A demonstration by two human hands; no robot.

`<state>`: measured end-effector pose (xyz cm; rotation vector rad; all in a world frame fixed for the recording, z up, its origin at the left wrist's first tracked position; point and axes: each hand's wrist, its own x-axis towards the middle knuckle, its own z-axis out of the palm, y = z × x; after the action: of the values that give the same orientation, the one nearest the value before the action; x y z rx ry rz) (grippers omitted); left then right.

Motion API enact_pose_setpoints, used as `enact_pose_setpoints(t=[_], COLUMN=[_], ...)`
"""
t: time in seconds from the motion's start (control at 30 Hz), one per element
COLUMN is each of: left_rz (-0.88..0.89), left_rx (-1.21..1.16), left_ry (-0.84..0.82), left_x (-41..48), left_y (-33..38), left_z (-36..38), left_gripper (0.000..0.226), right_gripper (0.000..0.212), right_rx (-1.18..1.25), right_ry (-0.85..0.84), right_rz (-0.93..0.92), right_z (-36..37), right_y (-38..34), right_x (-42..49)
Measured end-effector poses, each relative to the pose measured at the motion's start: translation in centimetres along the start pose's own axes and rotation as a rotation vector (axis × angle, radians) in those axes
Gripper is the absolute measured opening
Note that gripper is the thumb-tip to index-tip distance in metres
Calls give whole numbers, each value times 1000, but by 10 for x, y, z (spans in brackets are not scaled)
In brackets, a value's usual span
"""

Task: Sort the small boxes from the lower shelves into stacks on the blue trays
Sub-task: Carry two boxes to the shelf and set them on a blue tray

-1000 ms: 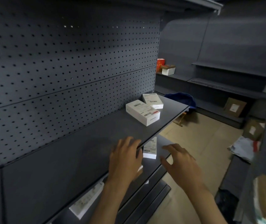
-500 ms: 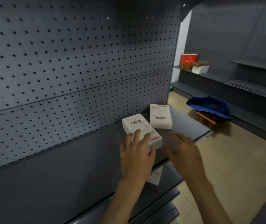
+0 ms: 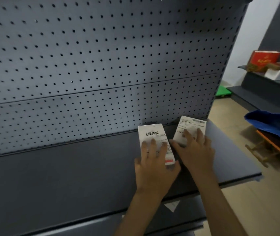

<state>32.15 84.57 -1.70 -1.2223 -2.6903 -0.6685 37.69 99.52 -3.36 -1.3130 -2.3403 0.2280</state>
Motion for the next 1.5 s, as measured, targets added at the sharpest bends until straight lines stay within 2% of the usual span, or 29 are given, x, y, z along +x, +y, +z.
enact_pose_setpoints(t=[0.07,0.13,0.53,0.7,0.83,0.97,1.17,1.4,1.5], left_rz=[-14,-27,-143,-141,-148,-171,-240,-288,-302], left_rx=[34,73,54,5,-4,-3,-6,18,10], left_ry=[27,46,85,86,152,248,327,398,416], left_x=[-1,-2,-6,-4,-17,-38,-73,-140,-179], left_y=[-6,-10,-15,-22,-44,-85,-155,-255,-306], left_z=[0,0,-1,-6,-28,-52,-98,-170,-203], left_gripper=[69,69,71,75,73,70,67,65,64], right_gripper=[91,92,71,69,67,61,65,71,68], right_rx=[-35,-40,23,115,231,357,365,346,371], right_ry=[-40,-30,126,177,165,136,47,1,-12], right_rz=[29,32,-111,-145,-227,-285,-364,-461,-516], right_z=[4,6,-6,-12,-17,-17,-10,-10,-8], right_y=[-3,-4,37,26,7,-23,-88,-198,-246], right_x=[7,12,-3,-16,-33,-55,-100,-185,-228])
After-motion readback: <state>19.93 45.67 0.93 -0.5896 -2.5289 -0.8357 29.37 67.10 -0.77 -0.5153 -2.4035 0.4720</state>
